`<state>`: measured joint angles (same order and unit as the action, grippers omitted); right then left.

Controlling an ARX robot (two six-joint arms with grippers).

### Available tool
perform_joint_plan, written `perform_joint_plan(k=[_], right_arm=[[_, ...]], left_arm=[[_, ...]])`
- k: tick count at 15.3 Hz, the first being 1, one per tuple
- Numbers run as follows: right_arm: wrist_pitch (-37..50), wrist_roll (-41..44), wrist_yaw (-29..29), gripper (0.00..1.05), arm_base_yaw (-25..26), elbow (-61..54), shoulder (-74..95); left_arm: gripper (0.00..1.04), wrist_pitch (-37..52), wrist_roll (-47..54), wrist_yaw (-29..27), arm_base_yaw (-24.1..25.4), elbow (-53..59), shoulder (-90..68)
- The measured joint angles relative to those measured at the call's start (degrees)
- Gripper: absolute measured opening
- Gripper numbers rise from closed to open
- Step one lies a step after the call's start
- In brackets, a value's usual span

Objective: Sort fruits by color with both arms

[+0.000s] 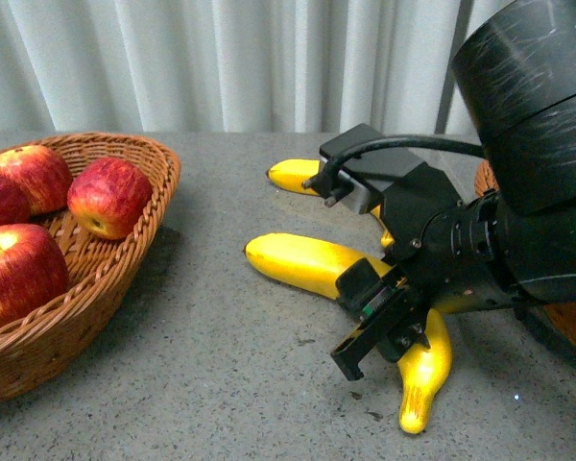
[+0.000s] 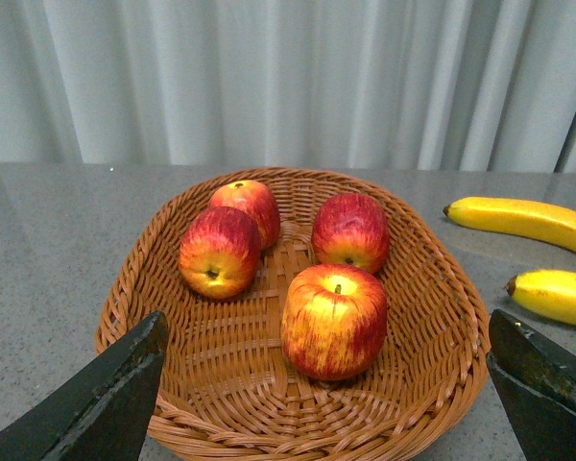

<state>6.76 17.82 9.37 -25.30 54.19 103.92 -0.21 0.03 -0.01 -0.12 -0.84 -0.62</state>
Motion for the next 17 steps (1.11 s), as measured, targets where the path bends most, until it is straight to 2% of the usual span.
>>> perform_joint_plan(k=[2,3,4,6,8,12,13,15,17], right_arm=[[1.20,-3.34,3.72,0.37,2.67,-0.44,-3.76],[4.24,-8.52,9.90,0.37,8.24,-1.46,-12.09],[9.01,-8.87,14.03,0.37,20.72,-5.35,-22.36],[5.38,-2.64,15.04,0.37,30.40,-7.39,-24.28],[3.67,4.13,14.43,0.37,36.57,-11.37,-23.98],[3.10,14.08,13.14,0.37,38.88,-14.10,-21.70],[3.52,14.88,12.85,0.45,38.88,-14.10,-21.75],[2.82,15.08,12.68,0.69,38.71,-14.05,-23.15],[1.62,14.95,12.31,0.93,35.54,-11.39,-24.83]], left_arm=[[0.98,0.00,0.00,-0.02,0.00,0.00,0.00],[0.98,0.02,0.00,0.00,0.00,0.00,0.00],[0.98,0.00,0.00,0.00,0.00,0.00,0.00],[0.98,0.02,0.00,0.00,0.00,0.00,0.00],[0.98,0.00,0.00,0.00,0.00,0.00,0.00],[0.98,0.00,0.00,0.00,0.00,0.00,0.00],[0.98,0.02,0.00,0.00,0.00,0.00,0.00],[0.98,0.02,0.00,0.00,0.00,0.00,0.00],[0.98,0.02,0.00,0.00,0.00,0.00,0.00]])
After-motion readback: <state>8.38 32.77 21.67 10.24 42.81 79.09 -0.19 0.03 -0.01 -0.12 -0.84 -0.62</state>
